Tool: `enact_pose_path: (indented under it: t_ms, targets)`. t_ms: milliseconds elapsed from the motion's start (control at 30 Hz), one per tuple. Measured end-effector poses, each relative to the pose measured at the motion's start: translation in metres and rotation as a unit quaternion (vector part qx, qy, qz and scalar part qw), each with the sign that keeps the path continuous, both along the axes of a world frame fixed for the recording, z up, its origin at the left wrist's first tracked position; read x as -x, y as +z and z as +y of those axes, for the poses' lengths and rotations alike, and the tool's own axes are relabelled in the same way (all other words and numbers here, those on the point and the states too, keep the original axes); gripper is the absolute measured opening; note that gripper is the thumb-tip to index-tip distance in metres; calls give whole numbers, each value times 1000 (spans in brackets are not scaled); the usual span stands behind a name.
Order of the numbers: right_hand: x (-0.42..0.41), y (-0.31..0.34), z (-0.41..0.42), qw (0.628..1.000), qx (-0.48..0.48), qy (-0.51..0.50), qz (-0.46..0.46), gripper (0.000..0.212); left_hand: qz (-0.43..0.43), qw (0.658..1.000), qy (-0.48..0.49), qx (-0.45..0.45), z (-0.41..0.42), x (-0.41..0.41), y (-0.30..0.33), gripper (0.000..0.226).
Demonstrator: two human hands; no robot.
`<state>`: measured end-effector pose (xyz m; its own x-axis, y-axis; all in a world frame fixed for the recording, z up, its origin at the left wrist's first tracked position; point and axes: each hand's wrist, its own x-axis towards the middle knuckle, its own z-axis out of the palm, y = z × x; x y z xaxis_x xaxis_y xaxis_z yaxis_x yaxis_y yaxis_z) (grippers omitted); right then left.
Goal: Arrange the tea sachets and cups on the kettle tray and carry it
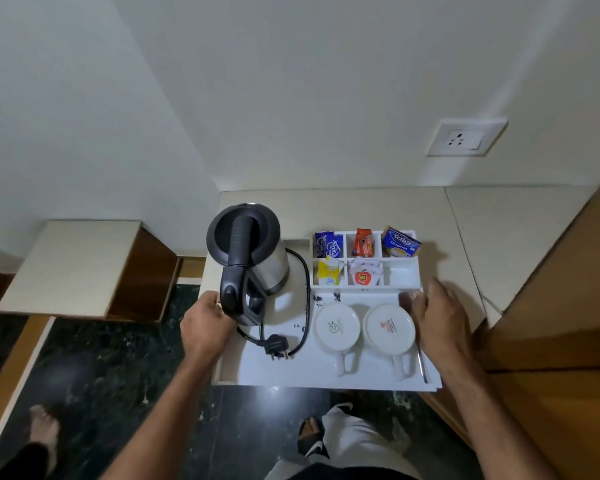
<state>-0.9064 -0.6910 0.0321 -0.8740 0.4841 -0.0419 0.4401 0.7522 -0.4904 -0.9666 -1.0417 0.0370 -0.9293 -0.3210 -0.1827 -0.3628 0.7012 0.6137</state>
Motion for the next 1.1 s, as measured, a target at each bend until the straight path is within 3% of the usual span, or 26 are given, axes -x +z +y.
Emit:
enact_pose_path:
  t_ms: [667, 1100]
  targets:
    - [106, -54, -4, 997, 32, -43, -62, 12, -31, 997, -66, 20, 6, 113, -63, 16]
    - [113, -51, 5, 998, 13, -25, -62, 10, -78, 979, -139, 126, 7, 125, -64, 16]
